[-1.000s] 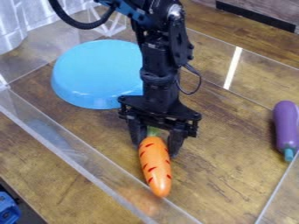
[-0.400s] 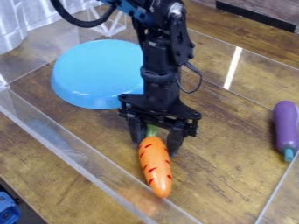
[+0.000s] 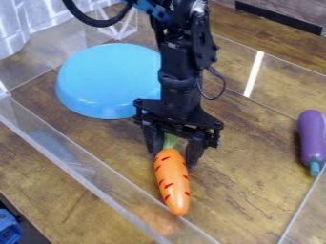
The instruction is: Move the carrot to the right side
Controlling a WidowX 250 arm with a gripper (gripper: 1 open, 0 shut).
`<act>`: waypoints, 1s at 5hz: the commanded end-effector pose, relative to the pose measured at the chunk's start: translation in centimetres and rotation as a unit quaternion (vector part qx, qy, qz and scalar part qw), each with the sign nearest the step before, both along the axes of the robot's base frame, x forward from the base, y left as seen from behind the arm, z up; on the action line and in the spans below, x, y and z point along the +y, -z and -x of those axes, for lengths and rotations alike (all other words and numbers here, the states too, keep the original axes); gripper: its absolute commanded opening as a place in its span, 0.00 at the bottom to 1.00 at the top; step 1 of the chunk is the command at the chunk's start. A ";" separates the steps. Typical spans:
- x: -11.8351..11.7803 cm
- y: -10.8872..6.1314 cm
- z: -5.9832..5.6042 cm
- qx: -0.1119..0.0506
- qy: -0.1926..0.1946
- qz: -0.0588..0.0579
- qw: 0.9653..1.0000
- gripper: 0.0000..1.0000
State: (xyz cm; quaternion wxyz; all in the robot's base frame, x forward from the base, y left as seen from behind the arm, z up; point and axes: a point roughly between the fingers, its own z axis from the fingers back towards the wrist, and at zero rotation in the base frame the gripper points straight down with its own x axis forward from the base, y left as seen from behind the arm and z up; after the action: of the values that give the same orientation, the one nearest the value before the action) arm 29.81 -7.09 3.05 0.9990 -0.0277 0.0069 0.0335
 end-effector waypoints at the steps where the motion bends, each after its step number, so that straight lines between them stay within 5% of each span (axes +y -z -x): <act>1: -0.9 -2.0 -0.9 -0.031 0.018 0.004 0.999 0.00; 5: -1.3 -2.9 -1.4 -0.044 0.037 0.003 0.998 0.00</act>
State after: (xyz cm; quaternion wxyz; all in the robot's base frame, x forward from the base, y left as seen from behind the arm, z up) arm 30.12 -7.53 3.56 0.9997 -0.0230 0.0050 0.0087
